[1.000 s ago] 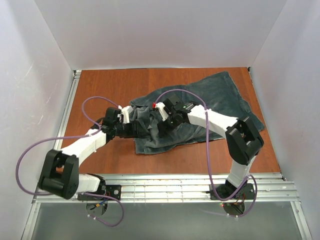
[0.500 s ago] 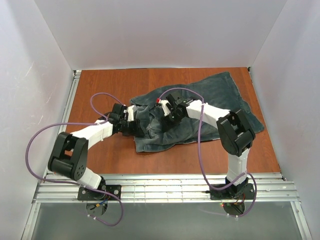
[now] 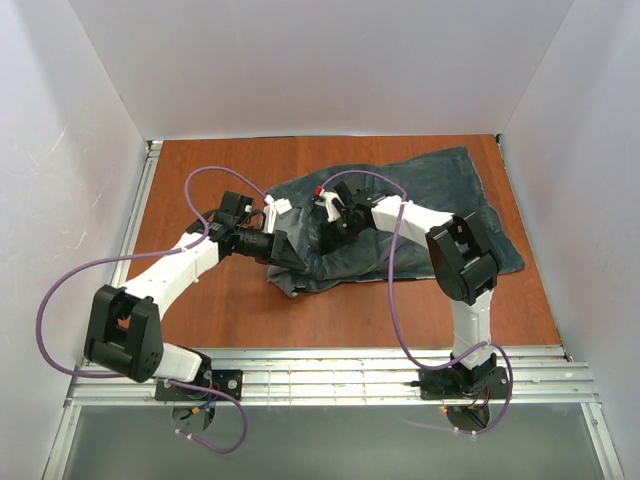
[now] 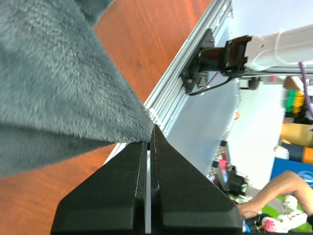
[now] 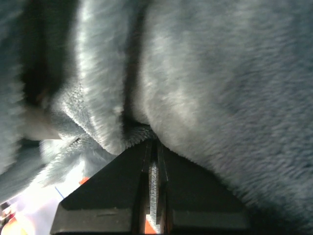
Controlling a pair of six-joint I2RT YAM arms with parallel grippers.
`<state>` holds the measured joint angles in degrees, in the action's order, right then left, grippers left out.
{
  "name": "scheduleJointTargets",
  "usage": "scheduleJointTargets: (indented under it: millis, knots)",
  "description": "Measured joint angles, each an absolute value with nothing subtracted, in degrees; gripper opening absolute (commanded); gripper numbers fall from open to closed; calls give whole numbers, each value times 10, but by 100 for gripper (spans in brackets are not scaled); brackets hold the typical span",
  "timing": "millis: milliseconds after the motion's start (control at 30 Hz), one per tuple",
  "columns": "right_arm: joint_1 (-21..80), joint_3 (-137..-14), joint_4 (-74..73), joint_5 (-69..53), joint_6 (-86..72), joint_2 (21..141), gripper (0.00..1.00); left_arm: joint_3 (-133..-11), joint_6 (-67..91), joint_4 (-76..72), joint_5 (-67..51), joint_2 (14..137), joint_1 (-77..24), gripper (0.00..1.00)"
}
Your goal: Put the pillow into the pillowcase
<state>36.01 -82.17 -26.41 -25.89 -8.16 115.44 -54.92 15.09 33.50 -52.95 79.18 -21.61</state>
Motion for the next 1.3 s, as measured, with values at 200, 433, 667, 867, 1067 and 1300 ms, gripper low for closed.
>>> scheduleJointTargets:
  millis: [200,433,667,867,1067,1300]
  knots:
    - [371,-781,-251,-323,-69,1098,1,-551,197,255,-540,880,-227,0]
    - [376,-698,-258,-402,-28,898,1,-593,225,202,-527,990,-199,0]
    - [343,-694,-264,-439,-11,809,1,-620,236,146,-561,999,-189,0]
    - [376,-667,-228,-440,-25,836,1,-613,227,112,-578,999,-229,0]
    - [366,-666,-237,-429,-15,846,1,-582,88,256,-553,964,-224,42]
    - [354,-693,-376,-349,106,830,61,-612,0,395,-567,805,-60,54]
